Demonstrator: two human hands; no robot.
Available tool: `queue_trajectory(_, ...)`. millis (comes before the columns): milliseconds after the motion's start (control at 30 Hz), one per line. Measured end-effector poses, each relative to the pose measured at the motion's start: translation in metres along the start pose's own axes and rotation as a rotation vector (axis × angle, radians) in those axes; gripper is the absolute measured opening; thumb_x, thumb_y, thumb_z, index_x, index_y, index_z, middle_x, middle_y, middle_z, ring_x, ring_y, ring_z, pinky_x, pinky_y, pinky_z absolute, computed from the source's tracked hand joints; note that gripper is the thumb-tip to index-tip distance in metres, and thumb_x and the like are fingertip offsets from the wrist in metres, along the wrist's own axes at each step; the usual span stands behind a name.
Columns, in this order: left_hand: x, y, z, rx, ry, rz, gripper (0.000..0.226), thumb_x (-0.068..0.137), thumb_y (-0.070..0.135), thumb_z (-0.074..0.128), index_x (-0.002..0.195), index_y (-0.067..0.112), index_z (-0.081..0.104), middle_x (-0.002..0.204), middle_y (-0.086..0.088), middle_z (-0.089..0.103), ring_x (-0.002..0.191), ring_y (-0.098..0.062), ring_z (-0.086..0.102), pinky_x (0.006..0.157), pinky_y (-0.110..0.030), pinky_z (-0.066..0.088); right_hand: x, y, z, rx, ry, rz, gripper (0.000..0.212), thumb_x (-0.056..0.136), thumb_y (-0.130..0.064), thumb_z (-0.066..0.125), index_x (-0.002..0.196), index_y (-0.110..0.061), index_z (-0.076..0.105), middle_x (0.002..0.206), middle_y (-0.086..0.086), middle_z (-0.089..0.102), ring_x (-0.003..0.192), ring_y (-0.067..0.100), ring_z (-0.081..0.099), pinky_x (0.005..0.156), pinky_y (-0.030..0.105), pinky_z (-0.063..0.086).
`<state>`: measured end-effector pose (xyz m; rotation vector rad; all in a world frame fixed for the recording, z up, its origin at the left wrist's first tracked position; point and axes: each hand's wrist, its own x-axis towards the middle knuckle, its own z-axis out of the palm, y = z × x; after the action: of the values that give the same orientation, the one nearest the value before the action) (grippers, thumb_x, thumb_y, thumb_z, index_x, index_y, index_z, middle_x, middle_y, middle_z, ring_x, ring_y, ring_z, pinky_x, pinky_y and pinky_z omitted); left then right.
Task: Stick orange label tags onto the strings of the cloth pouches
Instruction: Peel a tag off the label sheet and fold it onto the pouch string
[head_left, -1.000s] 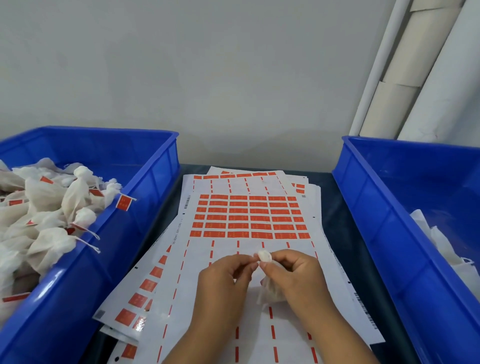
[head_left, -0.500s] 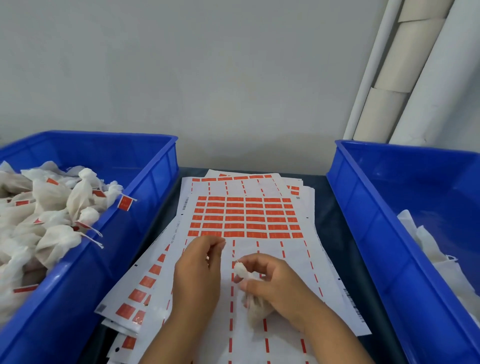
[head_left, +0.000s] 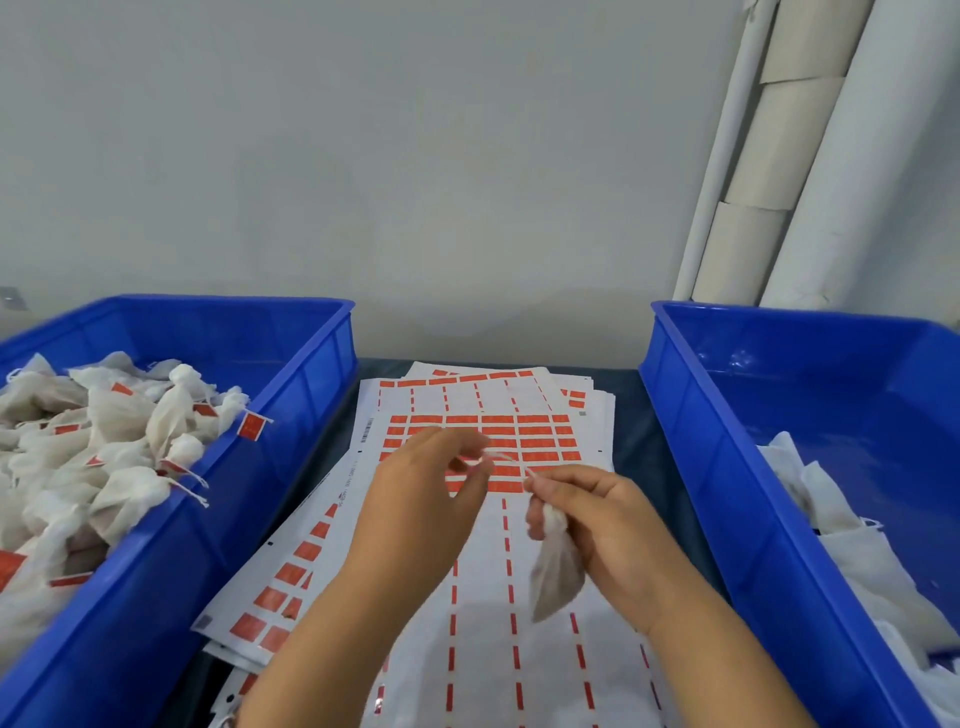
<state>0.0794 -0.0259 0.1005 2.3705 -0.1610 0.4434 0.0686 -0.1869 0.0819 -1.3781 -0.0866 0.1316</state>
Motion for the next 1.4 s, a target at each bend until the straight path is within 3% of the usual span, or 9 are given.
queue_trajectory(67,0.019,0.013,0.018,-0.001,-0.075,-0.009,0.022,0.086,0.032,0.062,0.107,0.037,0.059,0.094,0.021,0.055,0.076,0.003,0.054,0.065,-0.005,0.039,0.000,-0.005,-0.011,0.095,0.088,-0.010,0.009,0.078,-0.026,0.068,0.080,-0.021,0.076,0.077,0.006,0.071,0.066,0.016,0.068,0.064,0.027,0.054)
queue_trajectory(133,0.034,0.024,0.046,0.007,-0.160,-0.023,0.026,0.090,0.028,0.058,0.115,0.030,0.060,0.109,0.012,0.062,0.087,-0.003,0.058,0.076,-0.014,0.046,0.000,-0.009,-0.019,0.199,0.179,-0.032,0.014,0.086,-0.017,0.062,0.077,-0.015,0.074,0.066,0.006,0.066,0.056,0.013,0.062,0.056,0.025,0.052)
queue_trajectory(333,0.052,0.012,0.133,0.184,-0.415,-0.016,0.036,0.091,0.035,0.055,0.124,0.022,0.052,0.126,0.001,0.056,0.106,-0.018,0.058,0.094,-0.029,0.044,0.003,-0.013,-0.032,0.263,0.310,-0.102,0.014,0.087,-0.015,0.061,0.081,-0.008,0.072,0.060,0.003,0.062,0.050,0.008,0.058,0.047,0.020,0.048)
queue_trajectory(433,0.051,-0.013,0.143,0.332,-0.452,0.046,0.057,0.090,0.054,0.042,0.139,0.026,0.035,0.147,0.004,0.035,0.135,-0.022,0.033,0.112,-0.043,0.021,0.010,-0.016,-0.037,0.256,0.345,-0.104,0.013,0.087,-0.015,0.062,0.089,-0.006,0.071,0.063,0.002,0.065,0.052,0.008,0.061,0.048,0.020,0.049)
queue_trajectory(500,0.047,-0.029,0.142,0.385,-0.456,0.091,0.063,0.090,0.062,0.033,0.143,0.029,0.029,0.153,0.008,0.023,0.142,-0.019,0.017,0.114,-0.042,0.007,0.014,-0.014,-0.040,0.234,0.362,-0.097,0.012,0.087,-0.016,0.064,0.087,-0.008,0.072,0.064,0.002,0.067,0.053,0.009,0.062,0.049,0.021,0.049)
queue_trajectory(733,0.018,-0.049,0.121,0.463,-0.474,0.085,0.066,0.084,0.069,0.032,0.142,0.037,0.027,0.153,0.012,0.021,0.142,-0.019,0.016,0.113,-0.045,0.011,0.029,0.007,-0.034,0.046,0.422,0.053,0.008,0.085,-0.021,0.067,0.082,-0.014,0.071,0.069,0.001,0.071,0.058,0.015,0.065,0.057,0.030,0.052)
queue_trajectory(900,0.024,-0.027,0.117,0.473,-0.464,0.062,0.067,0.082,0.066,0.045,0.139,0.034,0.033,0.144,0.009,0.039,0.131,-0.022,0.038,0.104,-0.041,0.034,0.031,0.030,-0.035,0.127,0.431,0.162,0.012,0.087,-0.016,0.066,0.092,-0.007,0.071,0.069,0.005,0.070,0.054,0.015,0.060,0.055,0.028,0.051)
queue_trajectory(1067,0.020,-0.033,0.123,0.363,-0.513,0.051,0.071,0.085,0.065,0.040,0.145,0.032,0.023,0.154,0.012,0.017,0.143,-0.016,0.011,0.113,-0.040,0.010,0.031,0.040,-0.041,0.183,0.455,0.143,0.011,0.087,-0.014,0.065,0.083,-0.007,0.072,0.064,0.007,0.064,0.047,0.012,0.053,0.051,0.025,0.047)
queue_trajectory(1400,0.021,-0.032,0.122,0.387,-0.475,0.075,0.064,0.086,0.065,0.039,0.142,0.034,0.033,0.150,0.012,0.028,0.140,-0.016,0.020,0.113,-0.040,0.015,0.035,0.047,-0.039,0.187,0.527,0.095,0.011,0.085,-0.013,0.067,0.075,-0.012,0.072,0.060,0.003,0.063,0.045,0.010,0.053,0.044,0.022,0.046)
